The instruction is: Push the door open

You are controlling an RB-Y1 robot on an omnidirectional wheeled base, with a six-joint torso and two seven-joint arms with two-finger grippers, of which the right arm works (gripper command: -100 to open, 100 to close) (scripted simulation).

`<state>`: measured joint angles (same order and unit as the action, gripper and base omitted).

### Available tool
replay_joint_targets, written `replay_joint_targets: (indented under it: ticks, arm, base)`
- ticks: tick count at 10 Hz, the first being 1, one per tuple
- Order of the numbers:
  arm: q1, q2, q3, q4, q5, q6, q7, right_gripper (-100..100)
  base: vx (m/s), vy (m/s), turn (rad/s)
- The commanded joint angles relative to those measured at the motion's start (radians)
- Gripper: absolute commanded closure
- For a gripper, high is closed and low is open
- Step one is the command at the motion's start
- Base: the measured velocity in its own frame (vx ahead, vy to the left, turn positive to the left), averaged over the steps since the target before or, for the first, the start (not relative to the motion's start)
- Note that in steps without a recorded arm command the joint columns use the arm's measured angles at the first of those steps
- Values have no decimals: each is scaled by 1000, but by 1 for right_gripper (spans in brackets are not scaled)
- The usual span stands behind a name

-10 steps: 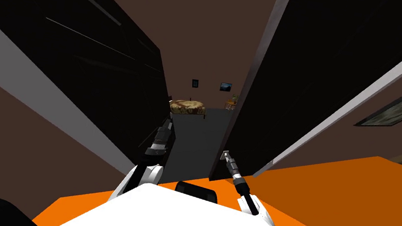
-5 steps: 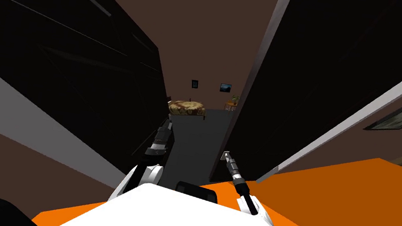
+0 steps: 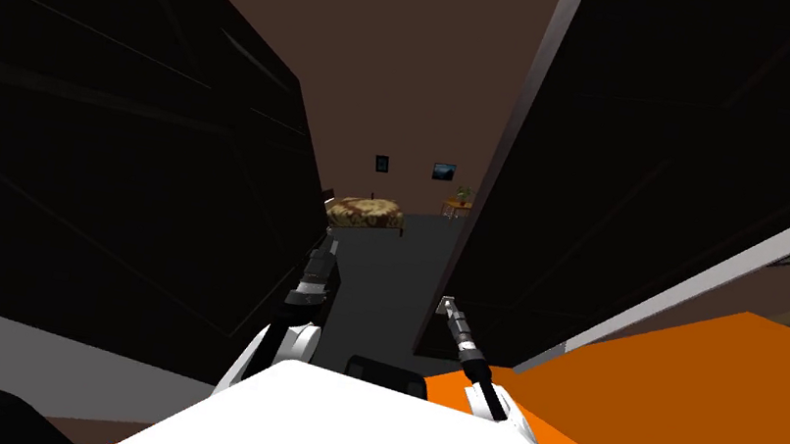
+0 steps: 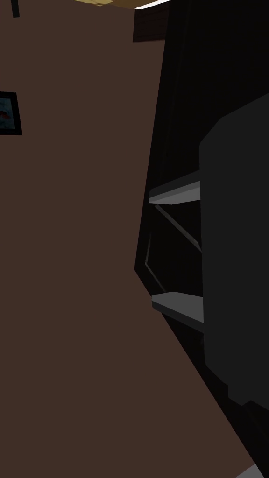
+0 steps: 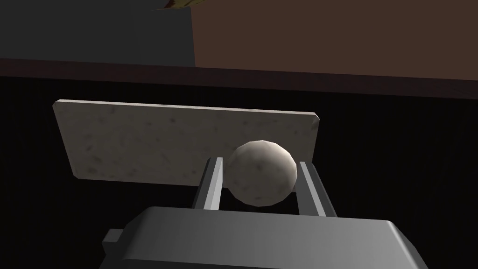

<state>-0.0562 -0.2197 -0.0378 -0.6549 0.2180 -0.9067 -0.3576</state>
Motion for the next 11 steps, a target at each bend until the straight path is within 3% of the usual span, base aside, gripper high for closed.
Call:
replay_joint_targets:
  ticks: [1,11]
  arm:
    - [-9,-8,-31,-1,-20,10,16,100]
    - [-34,20,-152,32,-109,56,109,100]
  base:
    - [219,101,-63]
    - [195,92,-53]
